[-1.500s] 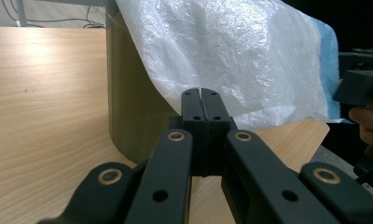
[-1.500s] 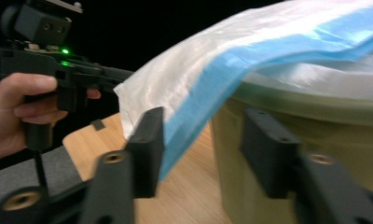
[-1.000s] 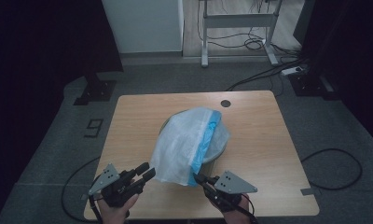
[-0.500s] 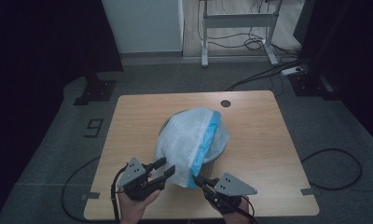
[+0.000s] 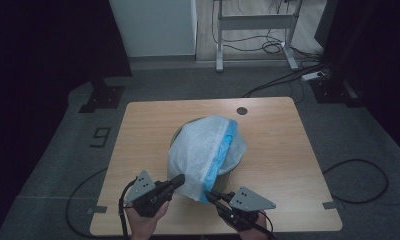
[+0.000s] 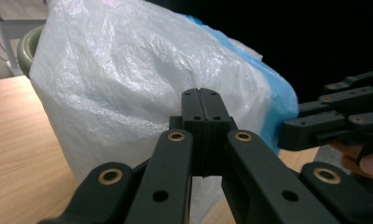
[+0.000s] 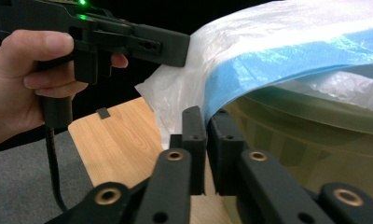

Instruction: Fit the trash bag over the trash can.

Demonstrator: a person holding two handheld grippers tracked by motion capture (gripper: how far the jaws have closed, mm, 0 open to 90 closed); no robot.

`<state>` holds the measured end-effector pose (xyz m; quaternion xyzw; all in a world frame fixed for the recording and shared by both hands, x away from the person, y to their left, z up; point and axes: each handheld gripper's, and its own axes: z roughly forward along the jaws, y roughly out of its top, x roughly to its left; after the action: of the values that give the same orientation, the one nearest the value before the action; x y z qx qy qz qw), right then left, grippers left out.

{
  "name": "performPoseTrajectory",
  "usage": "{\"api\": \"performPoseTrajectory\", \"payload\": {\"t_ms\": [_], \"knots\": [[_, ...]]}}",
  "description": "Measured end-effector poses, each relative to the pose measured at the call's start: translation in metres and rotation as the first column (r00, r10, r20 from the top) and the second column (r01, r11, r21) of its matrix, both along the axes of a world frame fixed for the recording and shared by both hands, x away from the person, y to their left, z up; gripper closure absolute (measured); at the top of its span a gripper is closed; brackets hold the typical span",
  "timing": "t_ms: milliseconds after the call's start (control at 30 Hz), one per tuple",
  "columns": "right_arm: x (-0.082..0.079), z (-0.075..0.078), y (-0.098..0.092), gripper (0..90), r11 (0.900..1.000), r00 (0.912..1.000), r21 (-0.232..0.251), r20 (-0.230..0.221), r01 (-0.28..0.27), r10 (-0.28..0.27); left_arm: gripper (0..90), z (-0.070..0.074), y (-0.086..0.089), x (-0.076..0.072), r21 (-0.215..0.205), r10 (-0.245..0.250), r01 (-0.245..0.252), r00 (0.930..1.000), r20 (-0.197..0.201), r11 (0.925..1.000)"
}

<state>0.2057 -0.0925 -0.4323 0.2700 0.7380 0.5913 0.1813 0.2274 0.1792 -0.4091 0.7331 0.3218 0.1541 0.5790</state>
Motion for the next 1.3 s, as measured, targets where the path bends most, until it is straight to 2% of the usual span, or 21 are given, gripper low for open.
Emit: {"api": "performPoseTrajectory", "payload": {"t_ms": [67,200,467,700,867,1033,1133,1300], "knots": [[0.000,0.000,-0.001,72.5,1.000,1.0000,0.007,-0.001,0.008,-0.008,90.0,0.001,0.001,-0.001,-0.008,-0.002,0.003,1.0000,0.005,1.0000],[0.001,0.002,-0.003,66.5,0.999,0.9999,0.030,-0.005,0.012,-0.012,90.0,0.003,0.005,-0.002,-0.050,-0.010,0.011,0.9999,0.009,0.9987],[0.004,0.006,-0.008,66.7,0.997,0.9997,0.070,-0.022,0.010,-0.009,90.0,0.006,0.012,-0.008,-0.082,-0.014,0.016,0.9995,0.028,0.9965],[0.001,0.008,-0.010,65.1,0.997,0.9999,0.082,-0.010,0.012,-0.012,90.0,0.008,0.023,-0.016,-0.104,-0.002,0.008,0.9986,0.054,0.9945],[-0.004,0.011,-0.015,60.8,0.996,0.9996,0.084,0.009,0.027,-0.028,90.0,0.006,0.038,-0.023,-0.128,0.014,-0.008,0.9987,0.050,0.9917],[-0.005,0.012,-0.027,56.1,0.994,0.9957,0.079,0.036,0.082,-0.085,90.0,0.000,0.058,-0.033,-0.125,0.044,-0.037,0.9980,0.046,0.9914],[-0.004,0.012,-0.032,55.6,0.992,0.9943,0.082,0.030,0.100,-0.103,90.0,-0.006,0.070,-0.036,-0.113,0.064,-0.060,0.9975,0.030,0.9918],[-0.002,0.011,-0.036,55.3,0.990,0.9930,0.087,0.026,0.112,-0.115,90.0,-0.014,0.088,-0.034,-0.132,0.099,-0.100,0.9950,-0.012,0.9862]]}}
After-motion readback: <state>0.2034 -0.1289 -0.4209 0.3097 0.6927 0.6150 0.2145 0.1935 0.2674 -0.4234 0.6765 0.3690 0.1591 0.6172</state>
